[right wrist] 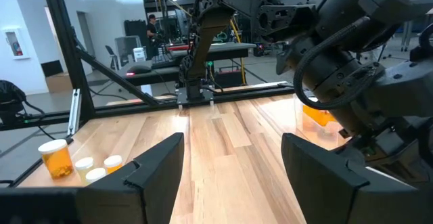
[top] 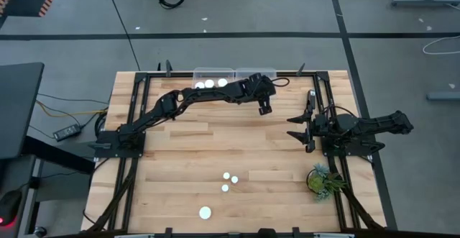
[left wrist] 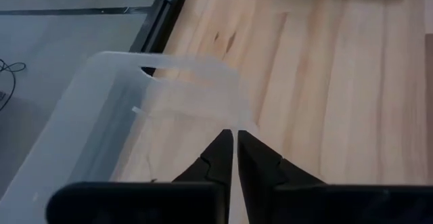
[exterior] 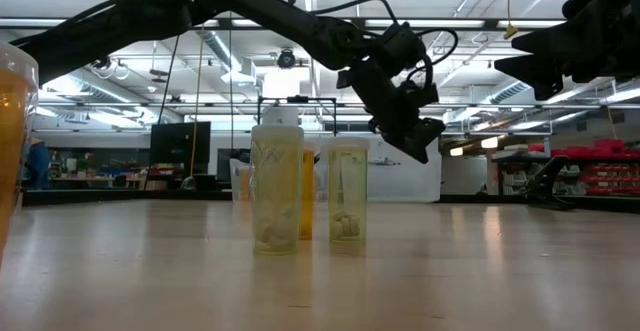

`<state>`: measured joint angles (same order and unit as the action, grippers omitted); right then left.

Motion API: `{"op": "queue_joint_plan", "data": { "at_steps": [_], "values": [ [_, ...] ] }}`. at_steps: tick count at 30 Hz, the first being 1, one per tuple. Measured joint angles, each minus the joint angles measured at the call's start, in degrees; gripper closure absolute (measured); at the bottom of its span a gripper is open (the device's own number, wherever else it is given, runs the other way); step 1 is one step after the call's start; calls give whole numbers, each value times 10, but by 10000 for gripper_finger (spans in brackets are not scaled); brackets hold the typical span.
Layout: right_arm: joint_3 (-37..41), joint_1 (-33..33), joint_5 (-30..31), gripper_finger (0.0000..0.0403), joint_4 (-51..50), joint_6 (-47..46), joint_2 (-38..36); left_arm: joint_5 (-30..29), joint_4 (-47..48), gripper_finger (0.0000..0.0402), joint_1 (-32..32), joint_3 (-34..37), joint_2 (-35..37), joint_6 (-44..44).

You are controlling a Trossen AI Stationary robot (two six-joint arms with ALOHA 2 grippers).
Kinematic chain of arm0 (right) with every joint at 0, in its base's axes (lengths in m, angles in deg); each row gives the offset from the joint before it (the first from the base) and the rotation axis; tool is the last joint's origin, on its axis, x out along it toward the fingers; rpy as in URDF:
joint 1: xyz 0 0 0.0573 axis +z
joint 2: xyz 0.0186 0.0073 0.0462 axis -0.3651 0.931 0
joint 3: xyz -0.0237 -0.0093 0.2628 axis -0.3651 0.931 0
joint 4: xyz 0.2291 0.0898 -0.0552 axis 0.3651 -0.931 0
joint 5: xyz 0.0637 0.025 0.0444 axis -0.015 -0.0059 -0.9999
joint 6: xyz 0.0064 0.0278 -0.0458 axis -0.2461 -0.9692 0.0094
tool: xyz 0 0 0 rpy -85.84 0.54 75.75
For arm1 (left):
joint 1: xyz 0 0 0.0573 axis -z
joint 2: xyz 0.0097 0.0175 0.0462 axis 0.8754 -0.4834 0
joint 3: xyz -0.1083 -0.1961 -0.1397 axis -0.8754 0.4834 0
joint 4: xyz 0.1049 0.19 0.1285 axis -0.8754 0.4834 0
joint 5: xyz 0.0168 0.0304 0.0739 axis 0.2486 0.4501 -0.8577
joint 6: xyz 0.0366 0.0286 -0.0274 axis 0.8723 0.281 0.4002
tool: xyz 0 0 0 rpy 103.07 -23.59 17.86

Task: Pick and place medicine bottles into bin by pill shape (circle, oval)
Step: Adjust the right transparent bin, then put the yellow pill bottle into the right transparent bin

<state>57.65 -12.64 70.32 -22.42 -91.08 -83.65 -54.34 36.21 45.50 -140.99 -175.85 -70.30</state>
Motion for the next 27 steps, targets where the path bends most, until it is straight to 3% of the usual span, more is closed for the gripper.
{"op": "queue_joint_plan", "data": {
  "at_steps": [7,15,21,27],
  "values": [
    [0,0,0,148,0,0,0,0,-1,337,0,0,0,3],
    [0,0,0,148,0,0,0,15,44,307,5,-1,29,73],
    [0,0,0,148,0,0,0,36,207,314,22,-1,67,95],
    [0,0,0,148,0,-3,0,37,366,331,46,-1,90,60]
  ]
}}
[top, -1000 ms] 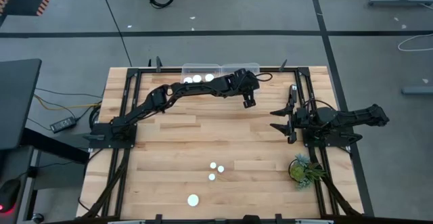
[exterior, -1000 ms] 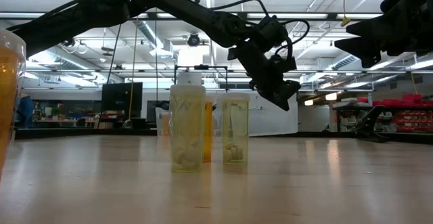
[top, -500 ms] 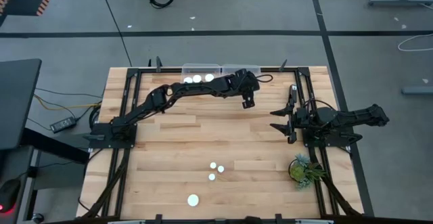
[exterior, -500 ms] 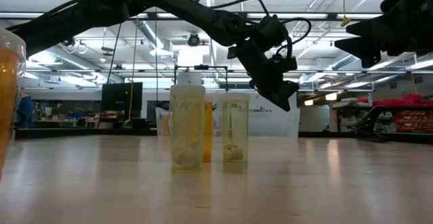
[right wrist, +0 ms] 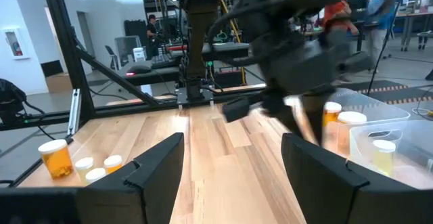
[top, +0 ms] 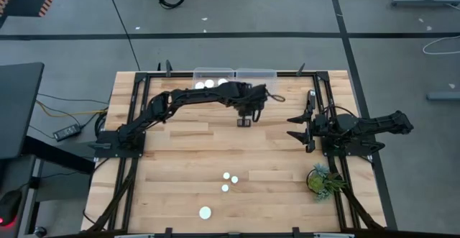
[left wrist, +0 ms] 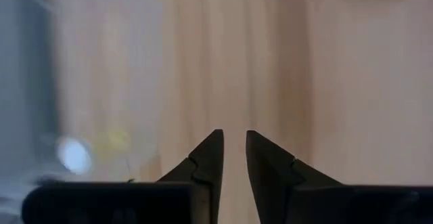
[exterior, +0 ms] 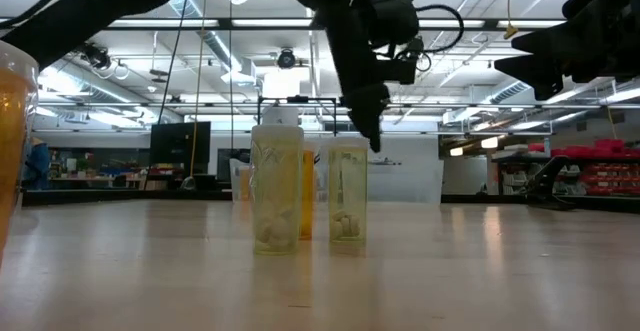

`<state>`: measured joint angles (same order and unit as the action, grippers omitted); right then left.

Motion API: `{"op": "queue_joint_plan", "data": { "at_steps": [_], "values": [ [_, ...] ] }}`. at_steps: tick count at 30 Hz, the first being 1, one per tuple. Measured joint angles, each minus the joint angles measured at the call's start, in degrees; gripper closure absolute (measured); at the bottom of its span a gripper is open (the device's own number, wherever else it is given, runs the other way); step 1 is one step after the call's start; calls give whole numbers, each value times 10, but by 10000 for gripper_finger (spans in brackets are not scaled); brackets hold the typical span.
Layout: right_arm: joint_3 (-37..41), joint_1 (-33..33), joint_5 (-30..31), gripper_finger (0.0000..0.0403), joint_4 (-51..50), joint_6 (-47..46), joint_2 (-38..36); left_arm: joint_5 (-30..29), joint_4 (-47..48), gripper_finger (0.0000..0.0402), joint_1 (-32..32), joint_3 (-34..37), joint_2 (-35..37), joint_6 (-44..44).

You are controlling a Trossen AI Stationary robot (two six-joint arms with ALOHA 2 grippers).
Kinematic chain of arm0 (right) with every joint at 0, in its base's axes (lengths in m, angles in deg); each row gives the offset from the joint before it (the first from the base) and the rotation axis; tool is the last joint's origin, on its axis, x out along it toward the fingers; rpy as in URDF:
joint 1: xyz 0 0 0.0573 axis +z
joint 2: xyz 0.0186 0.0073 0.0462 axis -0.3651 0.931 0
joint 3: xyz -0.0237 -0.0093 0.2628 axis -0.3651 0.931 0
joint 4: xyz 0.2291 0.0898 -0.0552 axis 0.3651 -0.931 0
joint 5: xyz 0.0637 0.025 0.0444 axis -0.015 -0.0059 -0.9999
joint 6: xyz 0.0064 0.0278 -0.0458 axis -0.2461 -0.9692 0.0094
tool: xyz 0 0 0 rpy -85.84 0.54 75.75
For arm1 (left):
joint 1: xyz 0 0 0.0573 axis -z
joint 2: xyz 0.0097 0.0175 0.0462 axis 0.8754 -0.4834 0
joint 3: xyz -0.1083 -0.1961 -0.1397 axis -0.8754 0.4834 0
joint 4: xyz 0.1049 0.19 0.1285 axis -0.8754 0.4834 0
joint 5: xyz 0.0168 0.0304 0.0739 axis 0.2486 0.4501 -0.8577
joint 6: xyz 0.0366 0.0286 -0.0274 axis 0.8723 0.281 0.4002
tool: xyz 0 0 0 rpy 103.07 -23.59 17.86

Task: Pick and place medicine bottles into bin by pill shape (circle, oval)
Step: Put the yellow pill bottle into the right transparent bin

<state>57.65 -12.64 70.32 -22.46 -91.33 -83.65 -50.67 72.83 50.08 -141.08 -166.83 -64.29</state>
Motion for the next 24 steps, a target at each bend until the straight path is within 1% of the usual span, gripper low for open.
{"op": "queue_joint_plan", "data": {
  "at_steps": [2,5,10,14,17,19,21,24],
  "values": [
    [0,0,0,148,0,-24,0,-1,44,336,11,1,3,-10],
    [-6,0,0,148,-1,-50,0,-18,80,346,33,0,8,-18],
    [-8,0,0,148,-1,-47,0,-45,153,364,73,0,19,-32],
    [-8,0,0,148,-2,-45,0,-52,203,378,99,0,29,-70],
    [-8,0,0,148,-4,-51,0,-62,230,384,116,1,29,-97],
    [-8,0,0,148,-4,-77,0,-64,243,385,129,1,30,-107],
    [-8,0,0,148,-4,-98,0,-66,237,384,140,13,32,-113],
    [-8,0,-5,148,-10,-97,0,-68,234,382,156,49,35,-118]
  ]
}}
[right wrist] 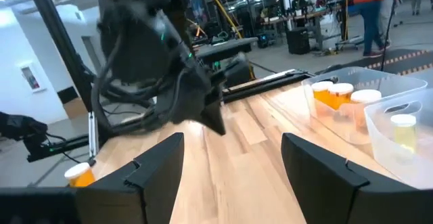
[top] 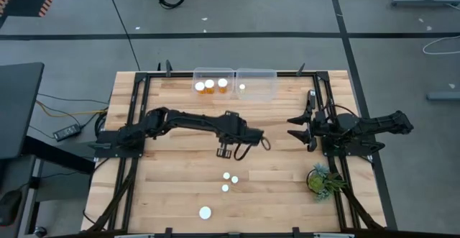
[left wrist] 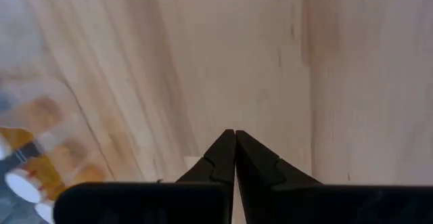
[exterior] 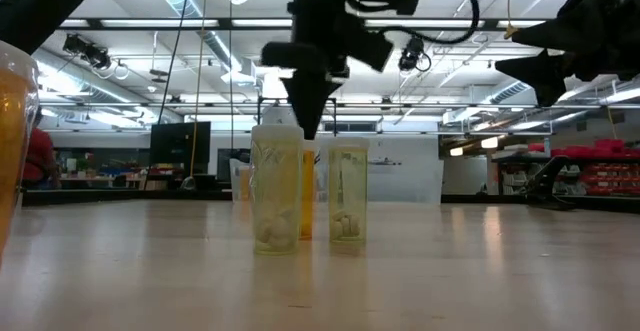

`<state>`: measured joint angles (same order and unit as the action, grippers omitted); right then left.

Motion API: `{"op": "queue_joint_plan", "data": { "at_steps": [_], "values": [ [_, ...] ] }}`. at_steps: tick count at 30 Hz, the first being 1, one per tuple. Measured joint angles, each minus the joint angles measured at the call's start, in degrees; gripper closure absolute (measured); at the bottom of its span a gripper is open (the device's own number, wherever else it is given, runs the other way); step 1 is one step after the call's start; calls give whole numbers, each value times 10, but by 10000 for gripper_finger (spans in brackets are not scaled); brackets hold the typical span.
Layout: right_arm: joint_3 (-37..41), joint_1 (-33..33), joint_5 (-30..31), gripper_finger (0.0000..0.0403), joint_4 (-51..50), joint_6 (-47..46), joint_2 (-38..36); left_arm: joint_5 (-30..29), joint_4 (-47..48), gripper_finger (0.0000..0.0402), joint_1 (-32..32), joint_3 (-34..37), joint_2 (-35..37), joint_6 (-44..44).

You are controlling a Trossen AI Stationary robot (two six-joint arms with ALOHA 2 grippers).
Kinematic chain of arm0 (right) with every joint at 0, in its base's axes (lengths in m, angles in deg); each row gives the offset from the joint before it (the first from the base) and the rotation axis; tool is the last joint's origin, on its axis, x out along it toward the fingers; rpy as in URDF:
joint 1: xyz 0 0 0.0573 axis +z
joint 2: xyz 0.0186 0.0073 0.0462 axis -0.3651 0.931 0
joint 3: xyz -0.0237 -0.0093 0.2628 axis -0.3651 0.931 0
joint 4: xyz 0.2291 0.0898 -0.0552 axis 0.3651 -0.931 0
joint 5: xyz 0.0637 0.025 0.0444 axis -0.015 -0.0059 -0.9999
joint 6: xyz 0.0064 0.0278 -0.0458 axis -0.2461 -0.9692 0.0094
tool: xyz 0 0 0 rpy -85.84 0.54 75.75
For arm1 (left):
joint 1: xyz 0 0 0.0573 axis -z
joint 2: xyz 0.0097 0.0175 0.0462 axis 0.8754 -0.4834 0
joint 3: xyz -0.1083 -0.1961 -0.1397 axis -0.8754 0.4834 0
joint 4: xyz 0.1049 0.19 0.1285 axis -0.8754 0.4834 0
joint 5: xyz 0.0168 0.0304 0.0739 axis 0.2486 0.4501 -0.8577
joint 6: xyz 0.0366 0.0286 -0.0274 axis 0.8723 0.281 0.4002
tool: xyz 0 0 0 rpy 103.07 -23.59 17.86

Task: Pick and place medicine bottles into bin by pill shape (circle, oval)
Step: Put the yellow pill bottle into the right transparent bin

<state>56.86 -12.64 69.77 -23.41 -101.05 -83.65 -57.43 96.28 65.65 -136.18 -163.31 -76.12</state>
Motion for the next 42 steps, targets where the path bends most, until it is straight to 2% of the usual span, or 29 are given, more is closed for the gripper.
{"op": "queue_joint_plan", "data": {
  "at_steps": [6,9,16,22,27,31,37,42],
  "values": [
    [0,0,-22,148,-7,7,7,-22,-28,389,24,113,38,-18],
    [0,0,-23,148,1,18,8,-47,-83,391,39,166,83,-35],
    [0,0,-18,148,63,37,8,-51,-209,382,60,287,202,-75],
    [0,0,-9,148,86,81,7,-61,-296,391,80,367,279,-83],
    [-1,0,114,148,90,98,9,-95,-370,390,93,417,330,-54],
    [-1,0,157,148,67,103,13,-102,-399,381,93,441,362,-39],
    [-1,0,161,148,66,99,30,-106,-444,387,93,472,412,-8],
    [-1,0,97,148,79,100,64,-107,-506,396,95,524,470,42]
  ]
}}
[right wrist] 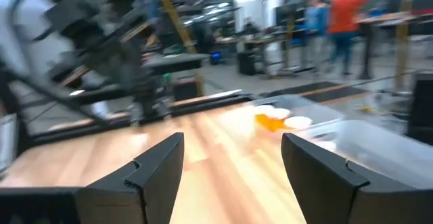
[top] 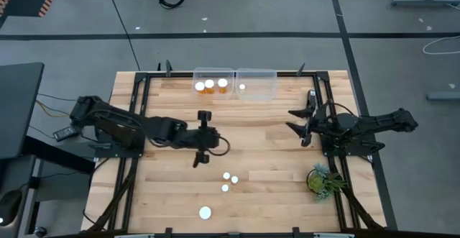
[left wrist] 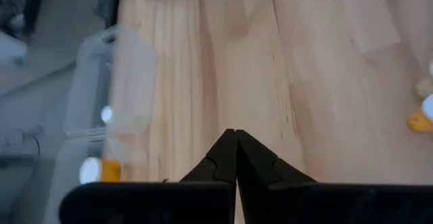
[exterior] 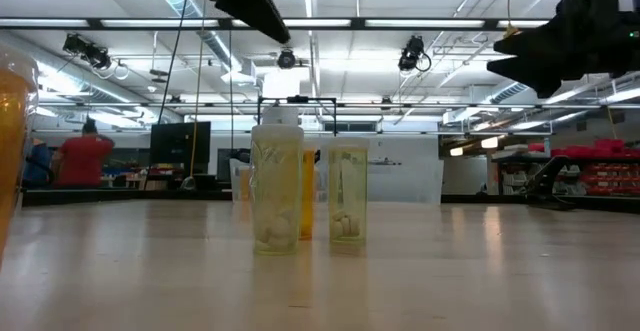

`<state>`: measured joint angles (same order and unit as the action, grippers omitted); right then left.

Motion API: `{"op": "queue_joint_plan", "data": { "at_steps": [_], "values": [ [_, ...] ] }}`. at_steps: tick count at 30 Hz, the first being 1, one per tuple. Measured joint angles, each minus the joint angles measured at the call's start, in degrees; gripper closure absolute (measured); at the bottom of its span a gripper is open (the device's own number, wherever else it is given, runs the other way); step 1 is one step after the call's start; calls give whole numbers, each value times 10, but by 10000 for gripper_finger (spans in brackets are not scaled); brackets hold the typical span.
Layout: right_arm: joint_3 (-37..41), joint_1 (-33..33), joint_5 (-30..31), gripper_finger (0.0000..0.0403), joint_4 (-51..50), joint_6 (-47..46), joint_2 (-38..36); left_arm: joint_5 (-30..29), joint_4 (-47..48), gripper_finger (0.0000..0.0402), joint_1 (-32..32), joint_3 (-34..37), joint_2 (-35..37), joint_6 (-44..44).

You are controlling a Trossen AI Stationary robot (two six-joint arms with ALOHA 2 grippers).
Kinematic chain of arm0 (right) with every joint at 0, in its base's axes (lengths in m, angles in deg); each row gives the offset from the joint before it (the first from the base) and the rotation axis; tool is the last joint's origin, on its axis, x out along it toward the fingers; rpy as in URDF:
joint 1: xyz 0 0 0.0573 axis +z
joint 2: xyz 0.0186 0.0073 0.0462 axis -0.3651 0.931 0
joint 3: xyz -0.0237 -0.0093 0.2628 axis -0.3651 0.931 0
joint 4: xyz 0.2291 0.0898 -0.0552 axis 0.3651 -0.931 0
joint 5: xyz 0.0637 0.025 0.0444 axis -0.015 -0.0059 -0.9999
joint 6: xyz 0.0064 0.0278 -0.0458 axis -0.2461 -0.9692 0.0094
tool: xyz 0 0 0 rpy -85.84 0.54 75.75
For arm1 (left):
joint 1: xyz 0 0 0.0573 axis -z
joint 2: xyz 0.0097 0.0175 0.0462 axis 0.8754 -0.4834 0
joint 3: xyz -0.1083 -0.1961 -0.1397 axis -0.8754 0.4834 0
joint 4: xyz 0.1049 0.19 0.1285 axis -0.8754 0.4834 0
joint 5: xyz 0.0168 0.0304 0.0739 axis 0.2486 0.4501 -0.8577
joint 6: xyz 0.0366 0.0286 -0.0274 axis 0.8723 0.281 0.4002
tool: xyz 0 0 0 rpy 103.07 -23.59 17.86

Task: Pick and place medicine bottles into bin by pill shape (circle, oval)
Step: Put the yellow pill bottle into the right transparent bin

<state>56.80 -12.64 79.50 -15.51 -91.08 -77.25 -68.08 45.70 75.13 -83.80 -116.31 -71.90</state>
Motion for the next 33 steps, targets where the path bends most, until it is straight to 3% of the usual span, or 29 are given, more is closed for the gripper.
{"op": "queue_joint_plan", "data": {
  "at_steps": [3,9,14,19,33],
  "values": [
    [0,0,-52,148,39,7,36,1,-77,393,-4,44,43,55],
    [0,-18,-59,148,155,26,141,1,-283,379,-27,159,141,153],
    [-10,-58,-103,148,183,2,235,1,-413,383,-44,230,211,153],
    [-58,-78,-188,148,182,-24,350,1,-433,392,-48,251,266,99],
    [-304,-75,-227,148,24,56,649,-1,-474,384,-41,310,318,80]
  ]
}}
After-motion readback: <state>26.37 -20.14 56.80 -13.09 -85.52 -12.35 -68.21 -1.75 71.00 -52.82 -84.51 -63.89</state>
